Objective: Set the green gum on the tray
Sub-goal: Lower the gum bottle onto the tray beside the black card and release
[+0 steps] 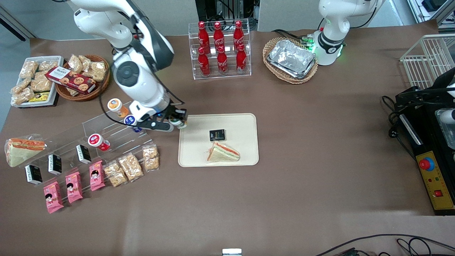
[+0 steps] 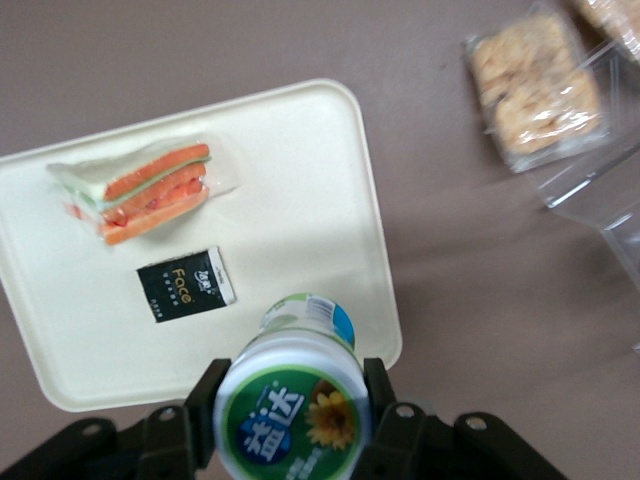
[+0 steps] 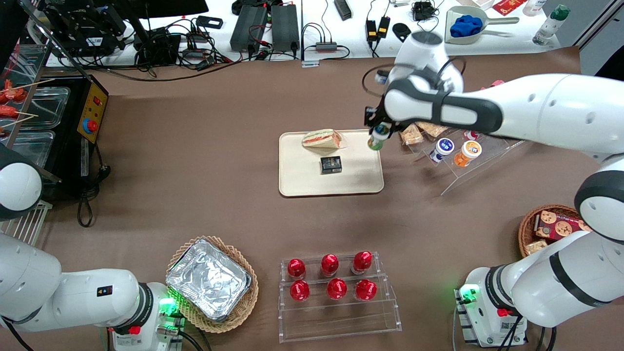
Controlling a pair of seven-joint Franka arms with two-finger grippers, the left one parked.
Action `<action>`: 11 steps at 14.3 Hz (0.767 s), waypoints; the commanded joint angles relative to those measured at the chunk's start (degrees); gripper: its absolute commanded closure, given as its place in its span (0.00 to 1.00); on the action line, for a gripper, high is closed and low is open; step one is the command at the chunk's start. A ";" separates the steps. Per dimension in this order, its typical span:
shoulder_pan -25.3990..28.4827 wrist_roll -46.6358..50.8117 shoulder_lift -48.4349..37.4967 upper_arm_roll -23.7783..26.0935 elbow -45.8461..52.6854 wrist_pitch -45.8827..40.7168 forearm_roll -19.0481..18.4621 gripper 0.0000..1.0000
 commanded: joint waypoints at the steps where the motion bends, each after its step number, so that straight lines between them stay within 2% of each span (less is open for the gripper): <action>1: 4.00 3.41 3.55 -0.63 -4.55 9.68 -0.40 0.68; 3: 6.28 5.77 6.80 -0.72 -5.08 13.90 -0.40 0.68; 7: 7.43 6.05 10.59 -0.72 -7.53 21.02 -0.49 0.68; 11: 7.17 5.96 11.74 -1.07 -8.42 22.44 -2.25 0.66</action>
